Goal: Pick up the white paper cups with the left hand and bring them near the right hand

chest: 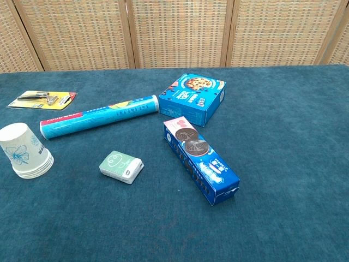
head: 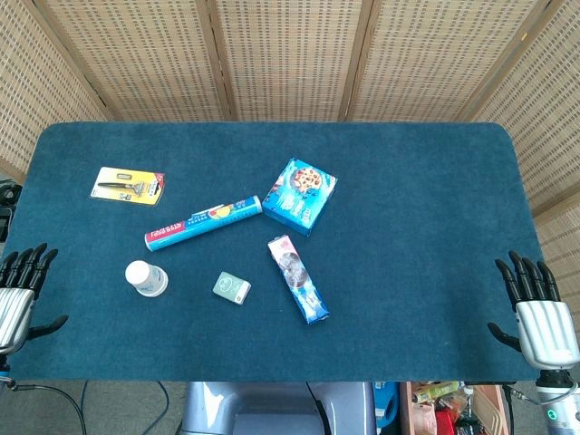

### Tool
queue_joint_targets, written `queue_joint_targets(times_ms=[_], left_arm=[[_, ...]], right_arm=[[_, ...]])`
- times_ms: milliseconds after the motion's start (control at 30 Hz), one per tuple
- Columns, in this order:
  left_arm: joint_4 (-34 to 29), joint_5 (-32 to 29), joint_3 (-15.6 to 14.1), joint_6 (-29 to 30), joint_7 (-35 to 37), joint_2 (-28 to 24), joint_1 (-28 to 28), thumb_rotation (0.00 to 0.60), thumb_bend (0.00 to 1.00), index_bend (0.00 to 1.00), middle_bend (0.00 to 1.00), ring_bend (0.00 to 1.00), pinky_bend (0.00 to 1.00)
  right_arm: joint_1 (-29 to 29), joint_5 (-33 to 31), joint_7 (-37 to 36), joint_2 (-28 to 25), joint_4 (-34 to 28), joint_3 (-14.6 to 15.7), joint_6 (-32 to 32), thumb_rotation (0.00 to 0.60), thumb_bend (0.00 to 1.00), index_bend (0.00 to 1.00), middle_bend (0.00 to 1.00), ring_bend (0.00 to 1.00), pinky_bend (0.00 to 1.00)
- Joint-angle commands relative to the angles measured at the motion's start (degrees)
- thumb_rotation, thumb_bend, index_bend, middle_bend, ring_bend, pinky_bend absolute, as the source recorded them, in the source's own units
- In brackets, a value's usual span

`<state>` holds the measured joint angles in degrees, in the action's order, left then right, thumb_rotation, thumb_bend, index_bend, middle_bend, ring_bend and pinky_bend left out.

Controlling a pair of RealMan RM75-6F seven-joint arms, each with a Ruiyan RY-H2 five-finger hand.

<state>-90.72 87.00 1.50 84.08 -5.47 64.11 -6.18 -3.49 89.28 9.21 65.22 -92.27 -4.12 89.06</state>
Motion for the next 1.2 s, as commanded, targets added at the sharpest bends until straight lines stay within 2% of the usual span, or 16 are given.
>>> queue_joint_targets(times_ms=[33, 200, 433, 633, 800, 1200], left_arm=[[0.1, 0.0, 0.0, 0.0, 0.0, 0.0, 0.0, 0.600, 0.12, 0.00, 0.00, 0.00, 0.00], [0.6, 0.1, -0.3, -1.1, -0.1, 0.4, -0.5, 0.600, 0.12, 0.00, 0.00, 0.00, 0.00], [1.1, -0.1, 0.4, -5.7, 0.1, 1.4, -3.7, 0.600, 0.12, 0.00, 0.00, 0.00, 0.00], [4.4, 1.0, 2.0, -13.5, -1.1, 4.1, -10.6, 0.600, 0.12, 0.00, 0.00, 0.00, 0.12], [7.0, 2.0, 2.5, -19.2, -4.6, 7.6, -15.9, 0.600, 0.12, 0.03, 0.13, 0.14, 0.28], [11.3, -0.3, 2.1, -20.3, -6.6, 12.4, -17.7, 0.600, 0.12, 0.24, 0.29, 0.28, 0.37]], right_arm=[[0.0, 0.1, 0.1, 0.1, 0.2, 0.0, 0.1, 0.600, 0.00, 0.00, 0.00, 0.00, 0.00], [0.0, -0.2, 0.1, 0.1, 0.3, 0.0, -0.1, 0.600, 0.00, 0.00, 0.00, 0.00, 0.00], [0.0, -1.1, 0.5, 0.1, 0.5, -0.6, 0.0, 0.600, 0.00, 0.00, 0.00, 0.00, 0.00], [-0.2, -3.2, 0.9, 0.1, 0.8, -1.3, -0.8, 0.600, 0.00, 0.00, 0.00, 0.00, 0.00], [-0.5, -4.7, 1.9, 0.5, 1.1, -1.5, -2.1, 0.600, 0.00, 0.00, 0.00, 0.00, 0.00], [-0.3, -5.8, 2.2, 0.6, 1.6, -1.6, -2.5, 0.600, 0.00, 0.00, 0.00, 0.00, 0.00]])
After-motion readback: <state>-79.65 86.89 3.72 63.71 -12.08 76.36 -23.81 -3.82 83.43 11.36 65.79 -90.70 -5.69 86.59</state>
